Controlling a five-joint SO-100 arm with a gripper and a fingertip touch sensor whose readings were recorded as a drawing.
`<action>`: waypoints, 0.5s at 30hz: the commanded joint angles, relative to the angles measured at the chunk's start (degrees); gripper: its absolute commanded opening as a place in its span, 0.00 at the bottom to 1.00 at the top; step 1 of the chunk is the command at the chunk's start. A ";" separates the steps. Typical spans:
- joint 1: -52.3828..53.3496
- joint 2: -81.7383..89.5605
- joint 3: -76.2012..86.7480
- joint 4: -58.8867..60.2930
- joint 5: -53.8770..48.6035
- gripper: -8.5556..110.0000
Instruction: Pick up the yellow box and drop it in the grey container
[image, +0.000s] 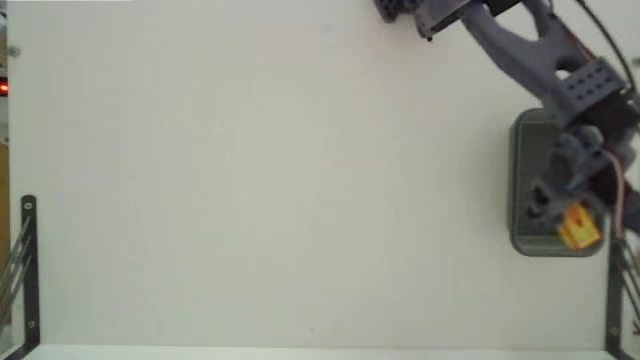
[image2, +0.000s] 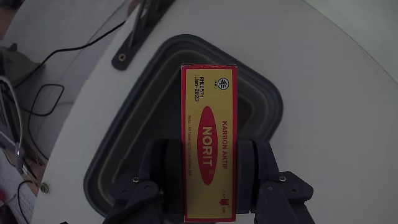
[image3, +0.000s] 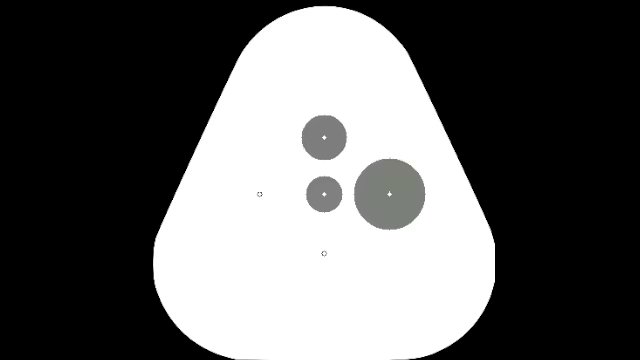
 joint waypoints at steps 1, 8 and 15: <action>-1.88 1.26 0.50 -1.52 0.18 0.40; -1.98 1.25 0.51 -1.53 0.18 0.40; -1.98 1.25 0.51 -1.53 0.18 1.00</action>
